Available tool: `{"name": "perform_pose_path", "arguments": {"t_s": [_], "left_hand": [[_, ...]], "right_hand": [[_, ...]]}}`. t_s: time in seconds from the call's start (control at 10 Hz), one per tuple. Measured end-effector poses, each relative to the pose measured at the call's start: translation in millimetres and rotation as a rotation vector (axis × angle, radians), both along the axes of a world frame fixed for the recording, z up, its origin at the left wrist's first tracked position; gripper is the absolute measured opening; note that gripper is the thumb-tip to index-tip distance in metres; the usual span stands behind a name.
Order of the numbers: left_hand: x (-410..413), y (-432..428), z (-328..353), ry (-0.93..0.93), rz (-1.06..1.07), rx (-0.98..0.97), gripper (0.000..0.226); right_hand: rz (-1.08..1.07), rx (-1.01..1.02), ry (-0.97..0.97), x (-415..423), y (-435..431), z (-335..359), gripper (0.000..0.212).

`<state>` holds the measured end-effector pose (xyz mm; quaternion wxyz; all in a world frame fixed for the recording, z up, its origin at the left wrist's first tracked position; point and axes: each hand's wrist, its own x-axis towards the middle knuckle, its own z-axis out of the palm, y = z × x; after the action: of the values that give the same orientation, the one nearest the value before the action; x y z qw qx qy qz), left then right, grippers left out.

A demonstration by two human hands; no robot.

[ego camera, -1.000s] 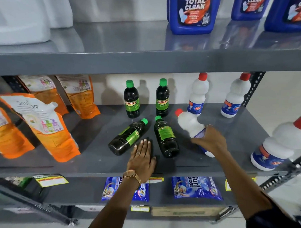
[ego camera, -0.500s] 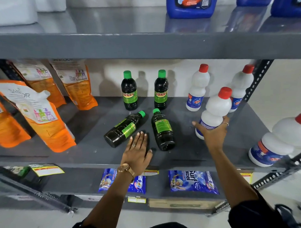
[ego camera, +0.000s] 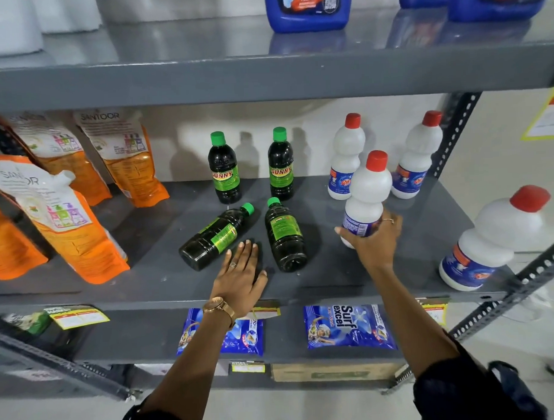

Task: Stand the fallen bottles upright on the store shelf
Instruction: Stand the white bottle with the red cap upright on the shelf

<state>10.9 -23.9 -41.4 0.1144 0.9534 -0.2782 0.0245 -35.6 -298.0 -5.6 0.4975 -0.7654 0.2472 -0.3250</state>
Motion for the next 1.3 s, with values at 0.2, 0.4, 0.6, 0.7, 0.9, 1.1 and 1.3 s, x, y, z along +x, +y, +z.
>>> {"name": "perform_pose_path", "arguments": {"t_s": [0.2,0.4,0.6,0.7,0.9,1.1,1.3], "left_hand": [[0.0,0.4,-1.0,0.011,0.004,0.014,0.077],[-1.1,0.1,0.7,0.005,0.001,0.022,0.077],[2.4,2.7,-1.4,0.007,-0.008,0.029,0.079],[3.2,3.0,-1.2,0.027,-0.020,0.042,0.080],[3.3,3.6,-1.3,0.024,-0.022,0.056,0.078],[3.6,3.8,-2.6,0.019,-0.022,0.056,0.078],[2.9,3.6,-3.0,0.013,-0.018,0.057,0.077]], "right_hand": [[0.088,0.085,0.034,-11.2,-1.9,-11.9,0.079],[-0.071,0.017,0.086,-4.3,3.0,-8.5,0.089],[0.056,0.104,0.057,-13.8,-0.4,-14.9,0.078],[0.032,0.106,0.064,-14.5,-1.3,-16.6,0.078],[-0.070,0.074,0.072,-7.2,1.6,-12.8,0.083],[0.069,0.143,0.071,-16.8,-3.7,-20.3,0.077],[-0.032,0.094,0.058,-11.3,-2.3,-17.0,0.084]]}}
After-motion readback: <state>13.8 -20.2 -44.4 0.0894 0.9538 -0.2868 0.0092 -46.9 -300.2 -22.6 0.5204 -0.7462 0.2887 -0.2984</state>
